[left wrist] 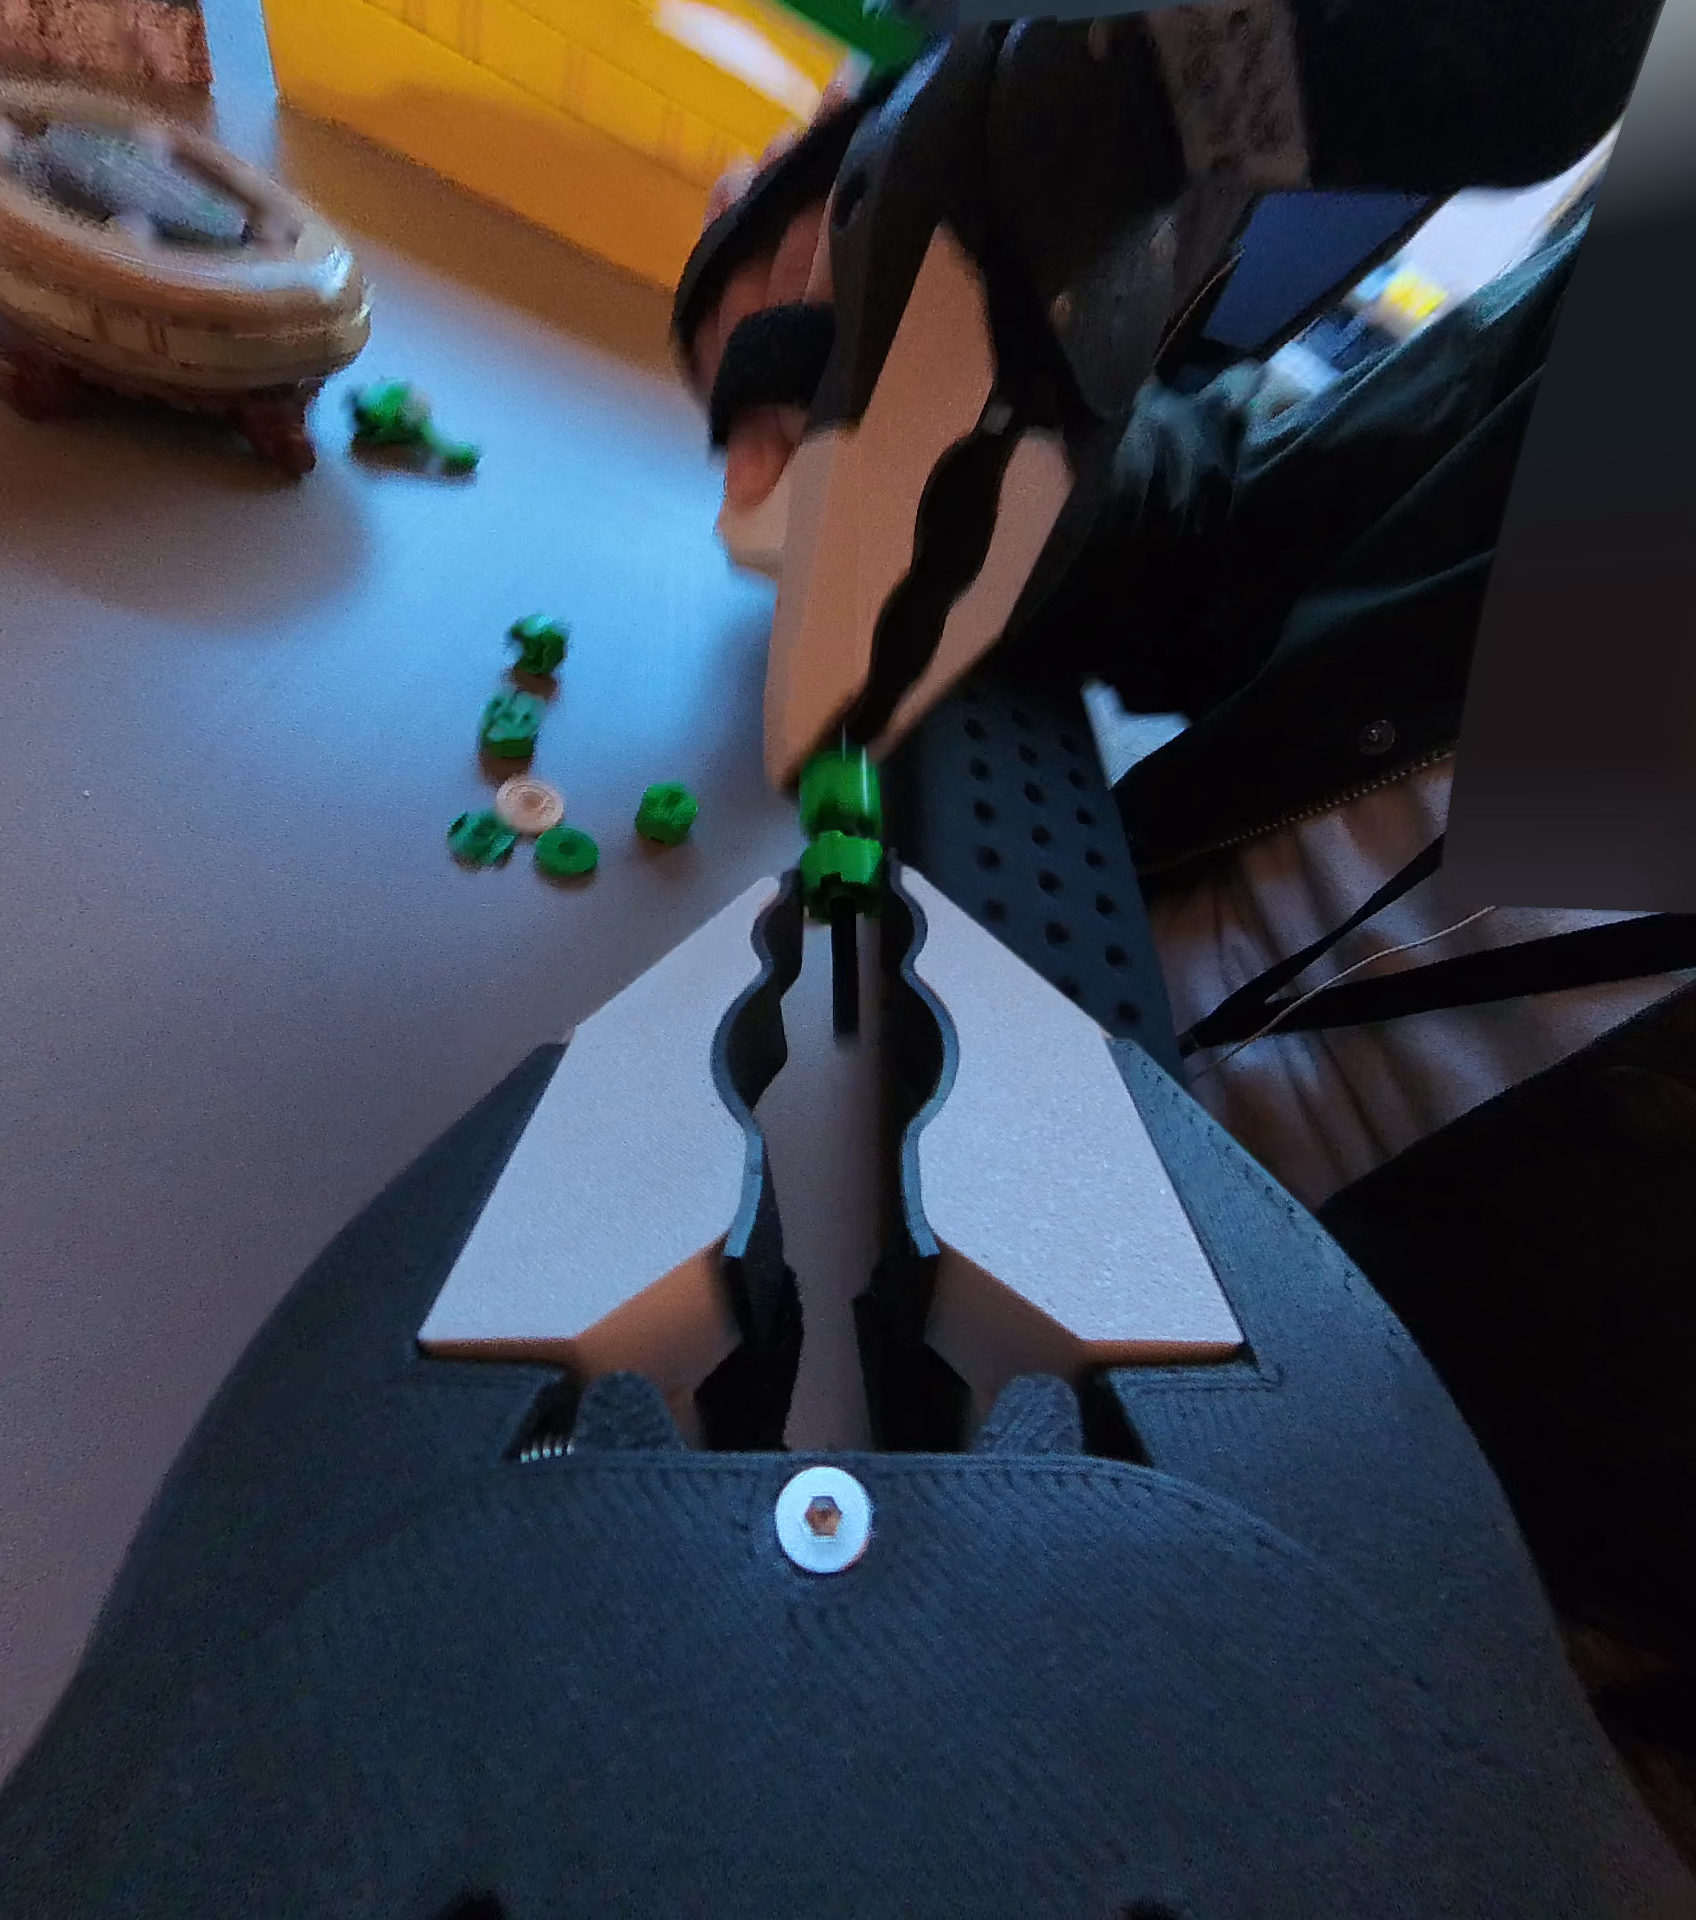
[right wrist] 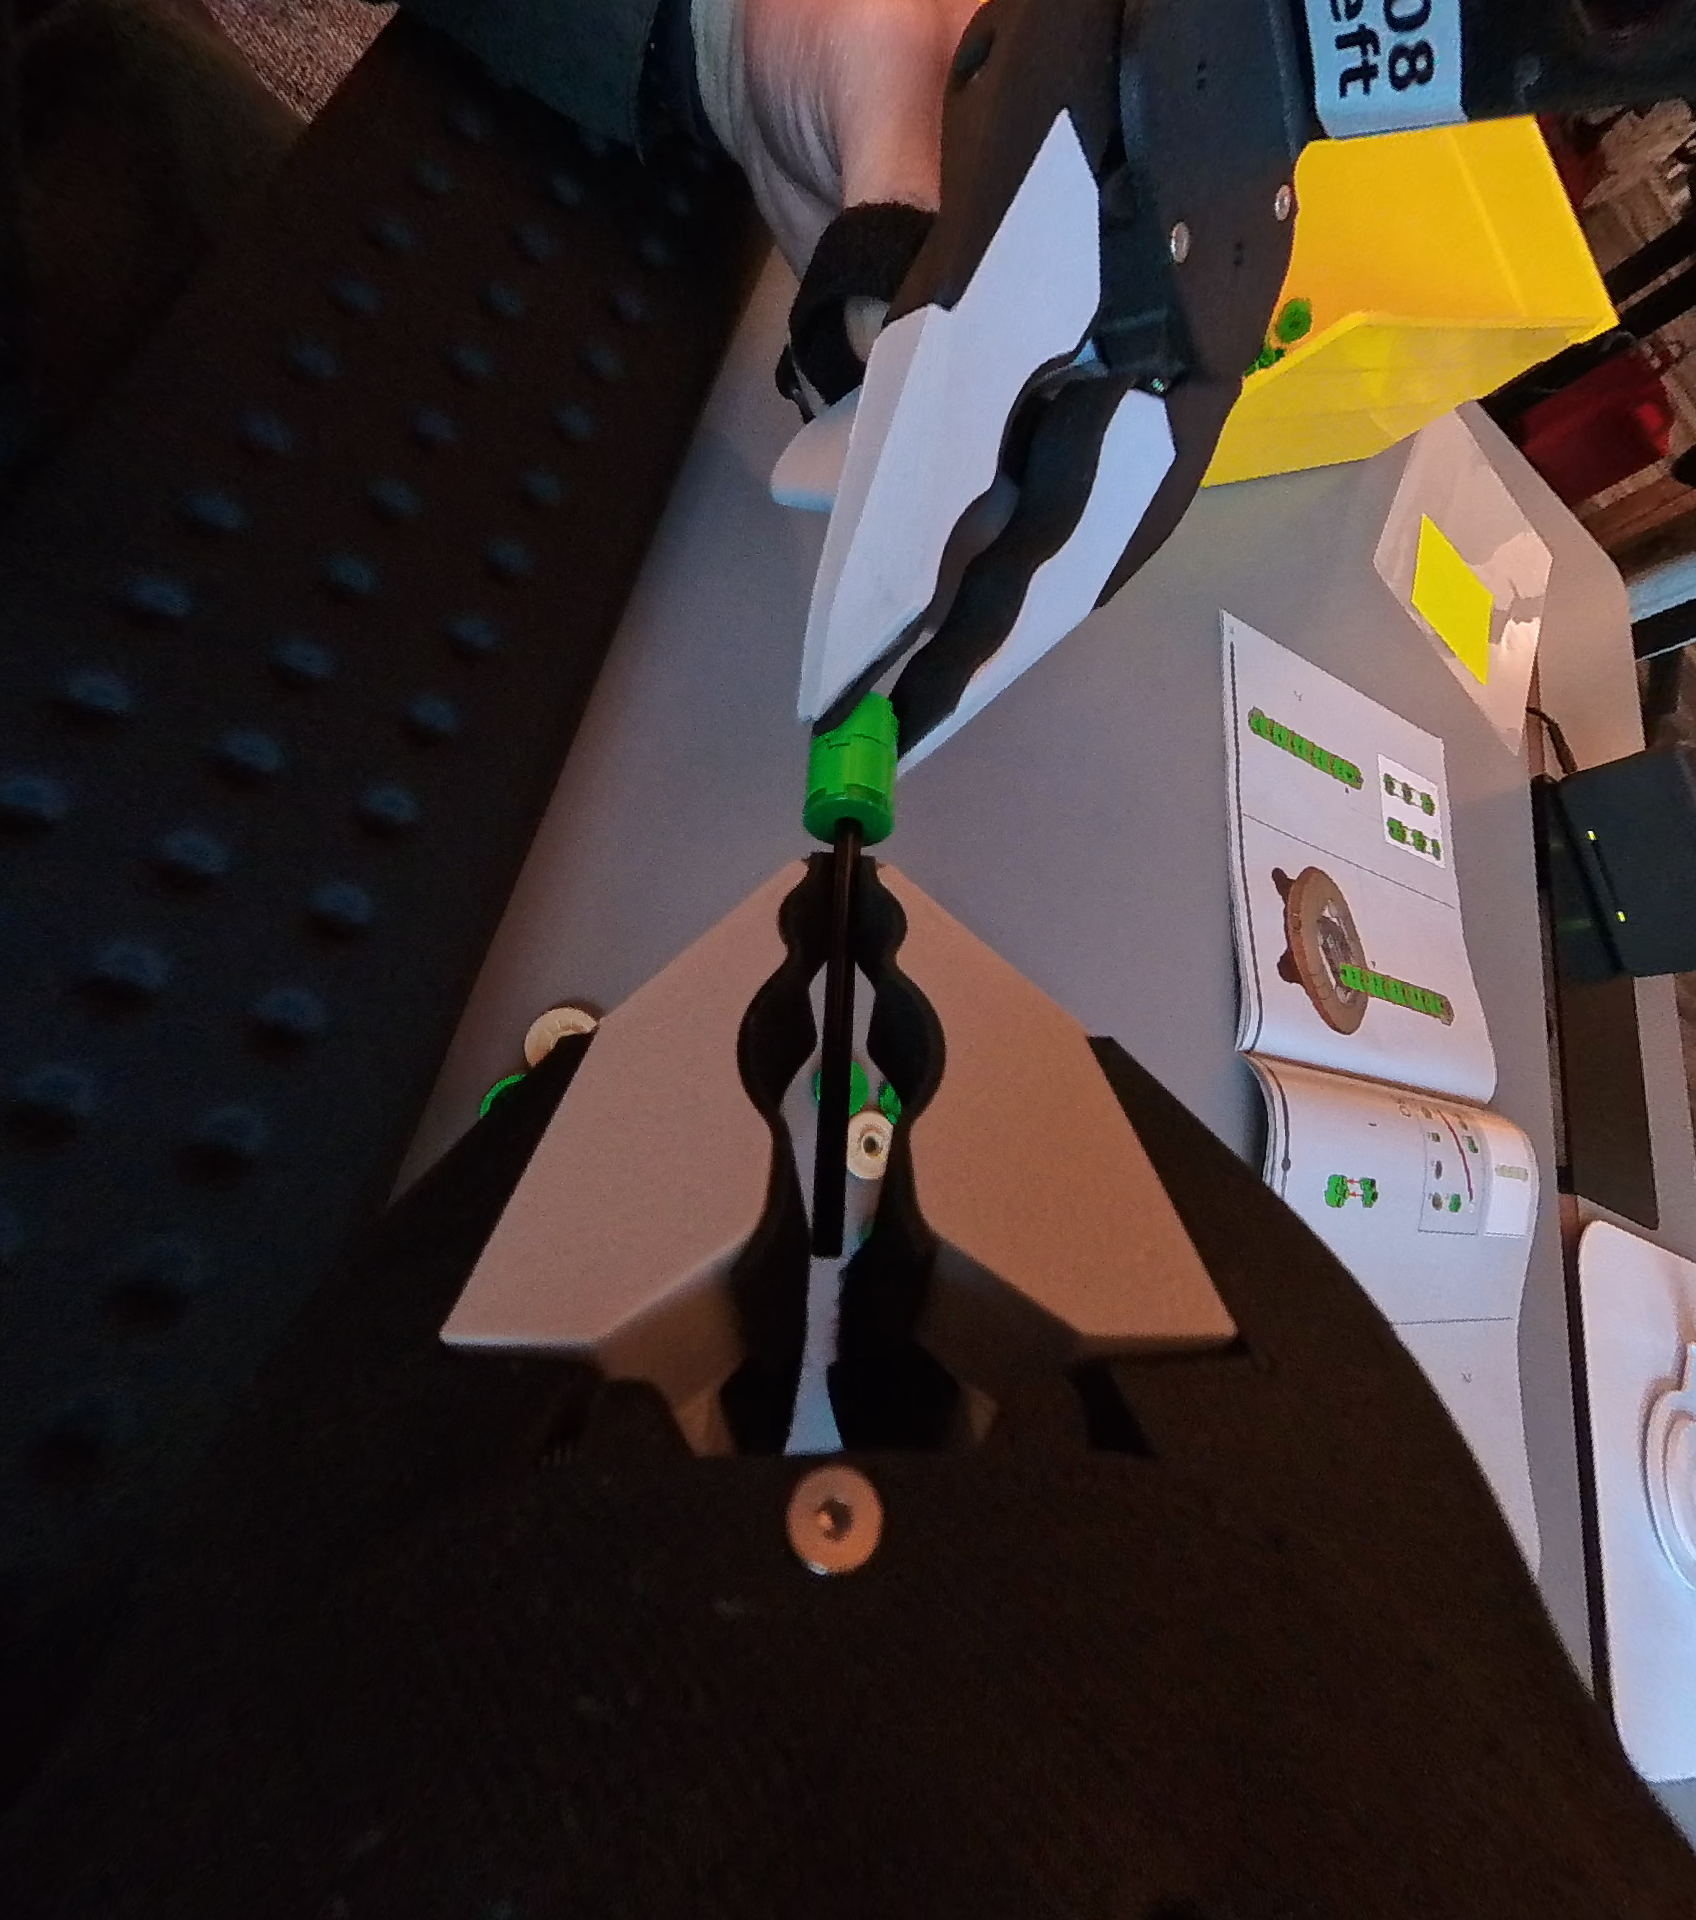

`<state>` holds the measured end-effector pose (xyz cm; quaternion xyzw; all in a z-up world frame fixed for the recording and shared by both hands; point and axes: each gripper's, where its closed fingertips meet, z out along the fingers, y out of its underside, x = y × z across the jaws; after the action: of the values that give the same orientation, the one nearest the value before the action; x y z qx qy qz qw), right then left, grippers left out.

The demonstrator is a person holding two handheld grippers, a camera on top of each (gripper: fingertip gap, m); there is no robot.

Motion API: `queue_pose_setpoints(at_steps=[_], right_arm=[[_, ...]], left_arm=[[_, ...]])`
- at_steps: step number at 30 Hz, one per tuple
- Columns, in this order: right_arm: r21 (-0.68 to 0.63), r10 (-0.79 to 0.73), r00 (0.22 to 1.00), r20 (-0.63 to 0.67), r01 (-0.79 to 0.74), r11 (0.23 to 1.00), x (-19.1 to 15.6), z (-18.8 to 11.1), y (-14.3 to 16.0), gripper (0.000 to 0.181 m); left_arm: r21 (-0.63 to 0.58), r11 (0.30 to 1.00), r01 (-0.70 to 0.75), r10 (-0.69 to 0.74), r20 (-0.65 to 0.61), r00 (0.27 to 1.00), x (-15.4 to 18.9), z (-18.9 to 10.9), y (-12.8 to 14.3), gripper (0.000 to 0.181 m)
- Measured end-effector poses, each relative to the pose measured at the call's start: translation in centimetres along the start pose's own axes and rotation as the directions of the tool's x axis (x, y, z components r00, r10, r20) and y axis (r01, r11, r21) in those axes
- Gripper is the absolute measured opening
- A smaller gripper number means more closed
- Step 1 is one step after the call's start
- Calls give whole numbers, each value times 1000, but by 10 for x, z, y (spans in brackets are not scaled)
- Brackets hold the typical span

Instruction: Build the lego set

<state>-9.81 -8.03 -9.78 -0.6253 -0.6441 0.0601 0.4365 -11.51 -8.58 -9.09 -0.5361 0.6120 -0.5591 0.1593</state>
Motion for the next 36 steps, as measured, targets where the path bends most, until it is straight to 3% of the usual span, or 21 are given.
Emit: queue_pose_setpoints(at_steps=[1, 3, 5, 7, 12, 13, 15, 18, 22, 36], right_arm=[[-58, -11, 1000, -15, 10, 998, 3, -4, 13, 4], [-36, 68, 994, -91, -71, 997, 23, -28, 31, 3], [55, 164, 981, -102, -159, 986, 36, -52, 34, 1], [107, 156, 985, -72, -148, 983, 33, -55, 26, 1], [44, 172, 984, -48, -170, 985, 29, -40, 38, 3], [61, 184, 982, -36, -182, 981, 29, -39, 36, 3], [63, 195, 981, -20, -193, 979, 27, -35, 35, 2], [58, 173, 985, -7, -173, 983, 22, -24, 31, 2], [17, 121, 993, -13, -121, 993, 19, -4, 25, 2], [35, 40, 999, -3, -39, 999, 11, 12, 4, 3]], left_arm=[[1, 1000, 6, -6, 54, 999, -10, -9, 3, 14], [113, 993, 46, -57, 95, 994, -21, -39, -5, 14], [232, 972, 49, -55, 20, 998, -11, -54, -23, 14], [140, 990, 29, -37, 55, 998, -16, -41, -12, 14], [-110, 994, 0, 14, 134, 991, -28, -9, 27, 15], [-134, 991, -16, 36, 153, 988, -29, -6, 29, 27], [-140, 989, -47, 73, 187, 980, -32, -3, 27, 47], [-54, 997, -56, 65, 185, 981, -29, -4, 10, 54], [57, 997, -55, 47, 125, 991, -17, 0, -13, 49], [12, 998, -58, 57, 102, 993, -13, 12, -9, 15]])
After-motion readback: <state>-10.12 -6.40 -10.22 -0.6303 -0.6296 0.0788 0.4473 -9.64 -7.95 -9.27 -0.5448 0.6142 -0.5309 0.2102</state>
